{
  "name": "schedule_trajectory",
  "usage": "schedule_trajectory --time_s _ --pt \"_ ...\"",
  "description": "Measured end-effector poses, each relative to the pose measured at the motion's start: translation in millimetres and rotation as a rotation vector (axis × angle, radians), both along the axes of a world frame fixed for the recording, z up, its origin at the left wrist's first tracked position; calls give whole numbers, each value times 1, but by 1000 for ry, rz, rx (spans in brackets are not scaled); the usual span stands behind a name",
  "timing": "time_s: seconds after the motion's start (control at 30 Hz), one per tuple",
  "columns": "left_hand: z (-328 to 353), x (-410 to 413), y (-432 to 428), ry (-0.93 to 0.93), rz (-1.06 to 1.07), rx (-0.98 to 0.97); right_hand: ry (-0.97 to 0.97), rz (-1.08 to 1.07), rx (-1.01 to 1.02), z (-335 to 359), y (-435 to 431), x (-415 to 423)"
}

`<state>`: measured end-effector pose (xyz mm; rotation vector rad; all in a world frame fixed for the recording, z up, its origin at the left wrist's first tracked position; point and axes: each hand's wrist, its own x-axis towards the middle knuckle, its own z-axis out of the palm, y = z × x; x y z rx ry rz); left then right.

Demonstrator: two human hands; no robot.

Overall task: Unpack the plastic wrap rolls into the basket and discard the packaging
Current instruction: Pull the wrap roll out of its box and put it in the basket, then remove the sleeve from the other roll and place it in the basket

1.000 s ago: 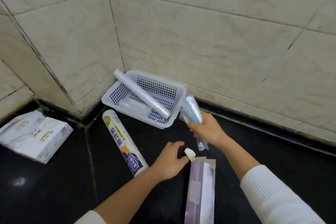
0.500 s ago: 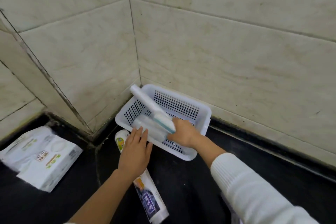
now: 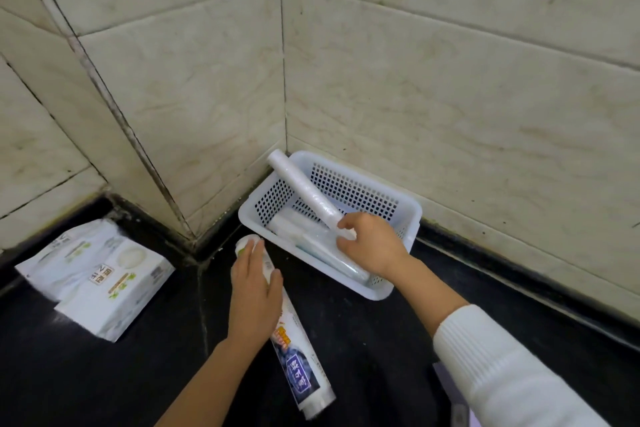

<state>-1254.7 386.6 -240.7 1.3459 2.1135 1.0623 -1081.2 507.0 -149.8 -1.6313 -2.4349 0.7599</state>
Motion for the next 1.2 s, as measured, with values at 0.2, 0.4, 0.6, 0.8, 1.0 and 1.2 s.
schedule_trajectory --time_s 0.2,0.4,0.6,0.8,1.0,1.2 --pt "-13 -8 -40 -438 195 -131 196 86 -130 -9 -68 -20" --pt "-9 4 -67 -962 308 -376 -189 83 -392 -78 -123 -33" --pt "-4 9 -89 -1000 206 -442 -98 16 -348 -96 -154 -38" --pt "1 6 -104 -924 189 -454 105 127 -316 -88 -179 -28" --pt "-1 -4 -115 -1086 244 -461 591 -82 -653 -79 -193 -24" --pt "1 -8 -122 -1398 270 -384 456 -180 -463 -61 -191 -40"
